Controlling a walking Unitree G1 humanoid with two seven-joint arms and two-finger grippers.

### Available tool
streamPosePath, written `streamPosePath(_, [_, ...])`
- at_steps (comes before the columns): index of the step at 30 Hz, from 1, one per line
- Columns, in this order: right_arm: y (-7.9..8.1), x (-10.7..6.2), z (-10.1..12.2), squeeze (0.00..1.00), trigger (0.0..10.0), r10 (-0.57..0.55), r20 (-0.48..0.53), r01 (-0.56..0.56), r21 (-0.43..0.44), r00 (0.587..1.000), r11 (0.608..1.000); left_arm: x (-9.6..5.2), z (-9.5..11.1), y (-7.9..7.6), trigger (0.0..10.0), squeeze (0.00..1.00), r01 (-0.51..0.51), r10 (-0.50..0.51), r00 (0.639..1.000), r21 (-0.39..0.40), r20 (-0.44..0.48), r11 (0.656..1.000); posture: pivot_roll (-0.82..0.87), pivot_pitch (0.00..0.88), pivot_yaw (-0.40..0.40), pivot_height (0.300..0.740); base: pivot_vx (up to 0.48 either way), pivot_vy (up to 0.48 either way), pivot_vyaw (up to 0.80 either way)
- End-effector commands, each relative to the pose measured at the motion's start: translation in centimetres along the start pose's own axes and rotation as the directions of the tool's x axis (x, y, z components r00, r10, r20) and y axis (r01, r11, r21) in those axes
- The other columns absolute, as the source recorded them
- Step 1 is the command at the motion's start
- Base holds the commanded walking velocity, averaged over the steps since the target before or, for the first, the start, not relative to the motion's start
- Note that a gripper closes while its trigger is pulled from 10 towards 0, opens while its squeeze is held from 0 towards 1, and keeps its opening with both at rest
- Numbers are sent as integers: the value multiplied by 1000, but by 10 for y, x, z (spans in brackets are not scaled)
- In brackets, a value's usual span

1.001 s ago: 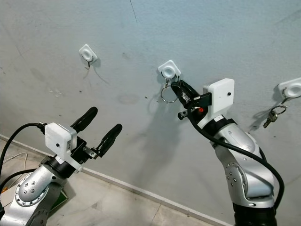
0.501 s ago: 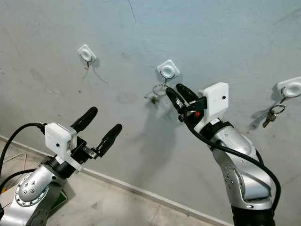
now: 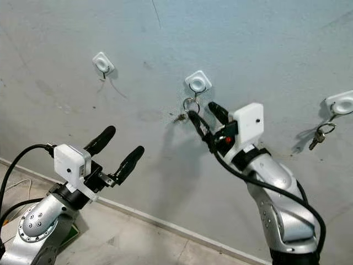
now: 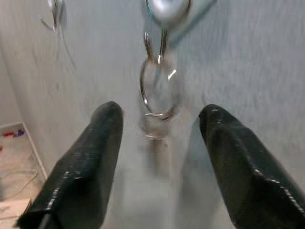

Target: Hang keys on a hook

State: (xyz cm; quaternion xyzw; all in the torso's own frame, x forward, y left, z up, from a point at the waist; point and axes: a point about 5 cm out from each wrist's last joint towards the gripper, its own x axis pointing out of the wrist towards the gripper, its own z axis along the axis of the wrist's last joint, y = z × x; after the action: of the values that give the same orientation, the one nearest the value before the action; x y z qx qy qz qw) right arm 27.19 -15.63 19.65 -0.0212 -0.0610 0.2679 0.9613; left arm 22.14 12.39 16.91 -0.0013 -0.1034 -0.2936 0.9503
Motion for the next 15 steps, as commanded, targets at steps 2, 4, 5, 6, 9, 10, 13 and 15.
streamPosePath(2, [-1, -3, -5, 1000, 10000, -15, -30, 15, -13, 999, 1000, -2, 3, -4, 10000, 0, 38, -38, 999, -17, 1, 999, -32, 52, 63, 740, 0, 0, 0])
streamPosePath(4, [-1, -5, -11, 1000, 10000, -18, -49, 17, -12, 999, 1000, -4, 1, -6, 10000, 0, 61, -61, 998, -37, -15, 997, -33, 55, 61, 740, 0, 0, 0])
streamPosePath(5, [-1, -5, -11, 1000, 10000, -18, -49, 17, -12, 999, 1000, -4, 1, -6, 10000, 0, 61, -61, 998, -37, -15, 997, -33, 55, 61, 740, 0, 0, 0])
streamPosePath(6, [0, -7, -14, 1000, 10000, -18, -62, 17, -18, 998, 1000, -6, 0, -9, 10000, 0, 75, -76, 997, -47, -24, 996, -36, 60, 58, 740, 0, 0, 0])
streamPosePath(9, [0, -9, -17, 1000, 10000, -24, -77, 23, -21, 997, 1000, -6, -2, -9, 10000, 0, 73, -75, 997, -53, -34, 996, -36, 61, 58, 740, 0, 0, 0])
streamPosePath(10, [0, -12, -21, 1000, 10000, -42, -91, 40, -29, 995, 999, -7, -6, -9, 10000, 0, 71, -74, 996, -61, -51, 996, -38, 67, 56, 740, 0, 0, 0])
streamPosePath(13, [1, -17, -28, 1000, 10000, -78, -117, 73, -44, 990, 996, -11, -11, -8, 10000, 0, 50, -57, 996, -87, -73, 995, -41, 72, 56, 740, 0, 0, 0])
streamPosePath(15, [4, -24, -35, 1000, 10000, -111, -139, 103, -58, 984, 993, -14, -16, -4, 10000, 0, 13, -24, 995, -116, -93, 993, -41, 81, 56, 740, 0, 0, 0])
